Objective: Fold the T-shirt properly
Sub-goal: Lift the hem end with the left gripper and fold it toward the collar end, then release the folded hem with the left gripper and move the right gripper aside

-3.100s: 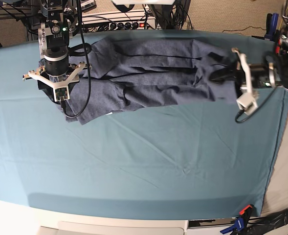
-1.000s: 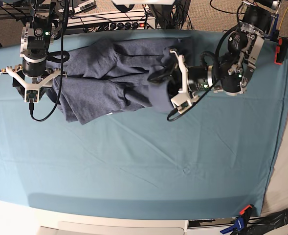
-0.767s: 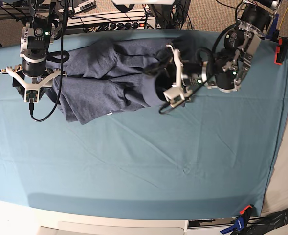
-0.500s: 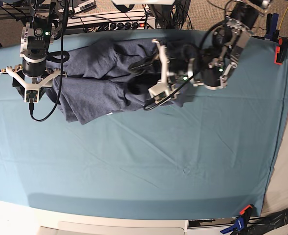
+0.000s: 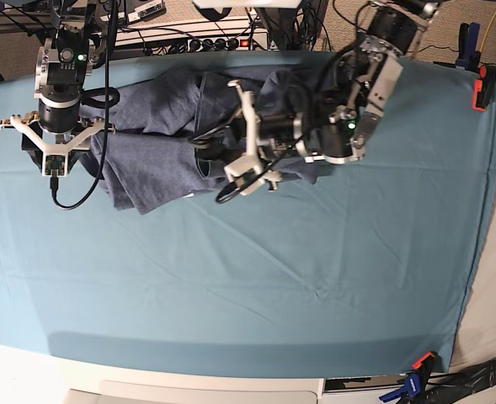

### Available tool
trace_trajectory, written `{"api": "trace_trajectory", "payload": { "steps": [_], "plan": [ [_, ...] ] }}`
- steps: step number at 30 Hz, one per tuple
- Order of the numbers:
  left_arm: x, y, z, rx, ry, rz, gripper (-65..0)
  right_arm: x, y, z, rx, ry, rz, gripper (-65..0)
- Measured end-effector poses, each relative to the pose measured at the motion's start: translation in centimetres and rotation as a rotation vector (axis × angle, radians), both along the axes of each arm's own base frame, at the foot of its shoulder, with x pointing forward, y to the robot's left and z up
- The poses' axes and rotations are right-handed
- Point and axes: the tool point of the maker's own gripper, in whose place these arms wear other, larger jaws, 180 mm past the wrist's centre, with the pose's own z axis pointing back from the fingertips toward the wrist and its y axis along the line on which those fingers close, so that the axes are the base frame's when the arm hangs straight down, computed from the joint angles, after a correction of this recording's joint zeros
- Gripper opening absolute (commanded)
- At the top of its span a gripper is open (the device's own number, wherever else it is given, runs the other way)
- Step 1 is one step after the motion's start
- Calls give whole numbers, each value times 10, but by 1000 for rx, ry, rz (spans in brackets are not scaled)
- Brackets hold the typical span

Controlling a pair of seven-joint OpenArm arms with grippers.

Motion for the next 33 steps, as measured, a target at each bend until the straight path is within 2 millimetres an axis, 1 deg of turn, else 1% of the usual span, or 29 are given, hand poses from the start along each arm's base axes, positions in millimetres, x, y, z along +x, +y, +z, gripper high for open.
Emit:
{"api": "trace_trajectory", "payload": {
  "steps": [3, 5, 7, 9, 11, 13, 16, 17, 19, 21, 24, 25, 27, 29, 31, 33],
  "plan": [
    [10, 2, -1, 48, -45, 15, -480, 0, 0, 0, 0, 0, 0, -401],
    [25, 10, -3, 90, -63, 64, -480, 0, 0, 0, 1, 0, 0, -401],
    [43, 23, 0, 106, -70, 129, -480, 0, 0, 0, 0, 0, 0, -401],
    [61, 43, 1, 130, -73, 197, -480, 0, 0, 0, 0, 0, 0, -401],
    [73, 67, -1, 153, -63, 258, -480, 0, 0, 0, 0, 0, 0, -401],
    [79, 91, -7, 190, -43, 297, -480, 0, 0, 0, 0, 1, 0, -401],
    [86, 121, -8, 206, -26, 344, -480, -1, -1, -4, 3, 13, -3, -401],
    [86, 131, -9, 213, -22, 361, -480, 0, -4, -11, 7, 28, -9, -400],
    [83, 151, -17, 239, 1, 386, -480, 2, -12, -33, 28, 81, -35, -389],
    [75, 165, -27, 268, 35, 393, -480, 11, -19, -55, 92, 106, -61, -352],
    [60, 167, -40, 275, 79, 383, -480, 32, -29, -80, 192, 134, -79, -331],
    [55, 167, -44, 275, 95, 382, -480, 39, -32, -85, 225, 136, -84, -330],
    [45, 167, -53, 280, 124, 376, -480, 52, -38, -88, 269, 128, -98, -329],
    [37, 166, -60, 284, 148, 370, -480, 65, -40, -85, 319, 95, -109, -329],
    [30, 166, -64, 287, 162, 364, -480, 76, -38, -82, 379, 73, -108, -329],
    [27, 166, -67, 288, 173, 362, -480, 81, -32, -84, 445, 97, -89, -329]
  ]
}}
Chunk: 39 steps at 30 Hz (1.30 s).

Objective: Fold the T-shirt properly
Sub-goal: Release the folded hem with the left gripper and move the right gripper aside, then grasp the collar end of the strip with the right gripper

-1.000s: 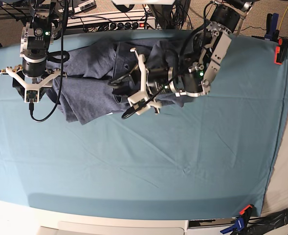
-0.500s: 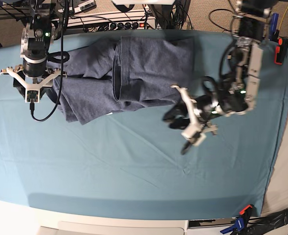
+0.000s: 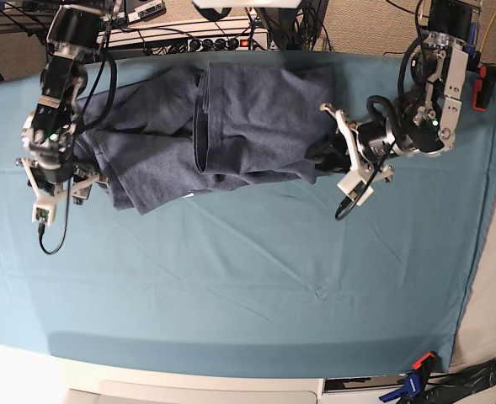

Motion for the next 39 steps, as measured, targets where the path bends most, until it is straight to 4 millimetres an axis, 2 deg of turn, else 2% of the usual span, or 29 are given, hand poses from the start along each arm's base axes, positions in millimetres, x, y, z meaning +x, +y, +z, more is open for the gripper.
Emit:
{"api": "trace_trajectory", "payload": {
  "steps": [3, 6, 9, 11, 16, 20, 24, 26, 29, 34, 39],
  "plan": [
    [-3, 0, -2, 1, 9, 0, -480, 2, 19, -2, 129, 4, 81, -329],
    [-7, 2, -7, 20, 14, -2, -480, -4, 49, -3, 316, 9, 198, -329],
    [-13, 4, -14, 38, 30, 1, -480, -8, 69, 11, 472, -65, 296, -330],
    [-16, 4, -16, 39, 40, 1, -480, -11, 70, 23, 539, -122, 322, -330],
    [-23, 4, -20, 35, 55, 3, -480, -31, 45, 40, 616, -205, 284, -330],
    [-24, 4, -21, 38, 58, 3, -480, -52, 9, 40, 590, -228, 171, -330],
    [-24, 4, -21, 37, 59, 3, -480, -68, -34, 30, 452, -211, 18, -330],
    [-24, 4, -21, 37, 58, 3, -480, -69, -48, 32, 400, -228, -20, -330],
    [-24, 4, -21, 37, 58, 3, -480, -68, -48, 34, 394, -238, -13, -330],
    [-24, 4, -21, 37, 58, 3, -480, -71, -45, 27, 400, -182, -11, -328],
    [-24, 4, -21, 36, 58, 3, -480, -61, -41, 26, 357, -170, 10, -248]
  ]
}}
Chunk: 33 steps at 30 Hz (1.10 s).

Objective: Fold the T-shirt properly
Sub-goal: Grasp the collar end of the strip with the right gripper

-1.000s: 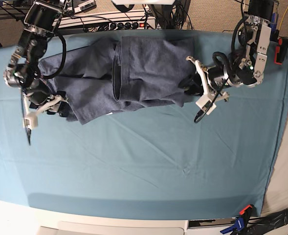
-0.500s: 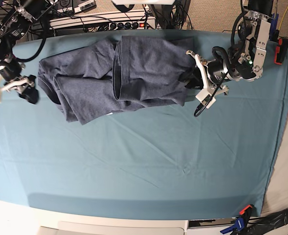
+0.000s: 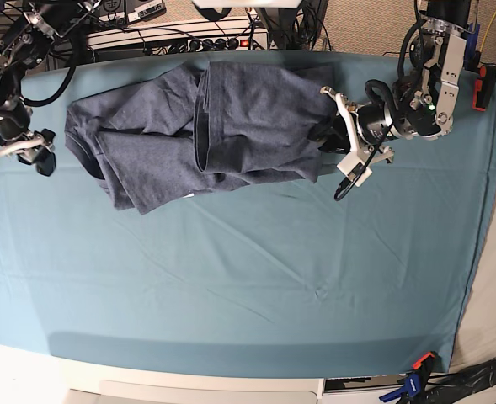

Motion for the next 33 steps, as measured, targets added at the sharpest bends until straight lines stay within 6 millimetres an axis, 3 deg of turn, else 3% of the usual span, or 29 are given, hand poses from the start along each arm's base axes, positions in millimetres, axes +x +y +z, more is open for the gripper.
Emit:
{"api": "trace_trajectory", "payload": {
  "steps": [8, 14, 17, 21, 25, 33],
  "plan": [
    [0, 1, -1, 5, -1, 0, -480, 29, 42, -16, -74, 44, 132, -240],
    [0, 1, -1, 5, -1, 0, -480, 45, 48, -13, -105, 45, 132, -240],
    [0, 1, -1, 5, -1, 0, -480, 43, 49, -21, -75, 67, 133, -240],
    [0, 1, -1, 5, -1, 0, -480, 30, 61, -63, 85, 146, 160, -240],
    [0, 1, -1, 7, 0, 0, -480, 35, 71, -67, 194, 100, 176, -240],
    [0, 1, -1, 7, 0, 0, -480, 26, 95, -68, 300, 136, 271, -240]
  ]
}}
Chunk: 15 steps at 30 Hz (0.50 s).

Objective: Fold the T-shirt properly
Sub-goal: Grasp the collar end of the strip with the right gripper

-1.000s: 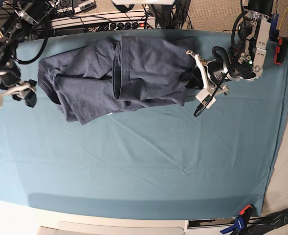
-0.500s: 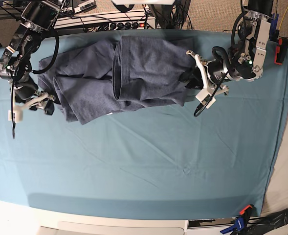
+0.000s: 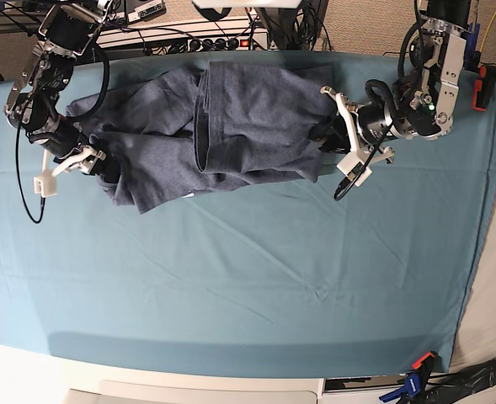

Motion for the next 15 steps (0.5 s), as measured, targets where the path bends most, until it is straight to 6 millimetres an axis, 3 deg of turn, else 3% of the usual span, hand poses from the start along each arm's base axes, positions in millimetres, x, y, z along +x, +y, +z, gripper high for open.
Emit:
{"api": "trace_trajectory", "payload": {
  "steps": [9, 15],
  "plan": [
    [0, 0, 0, 0, 0, 0, -480, -6, 5, -1, 10, 35, 40, -240],
    [0, 0, 0, 1, 0, 0, -480, -22, 10, 3, -49, 55, 100, -240]
  ]
}}
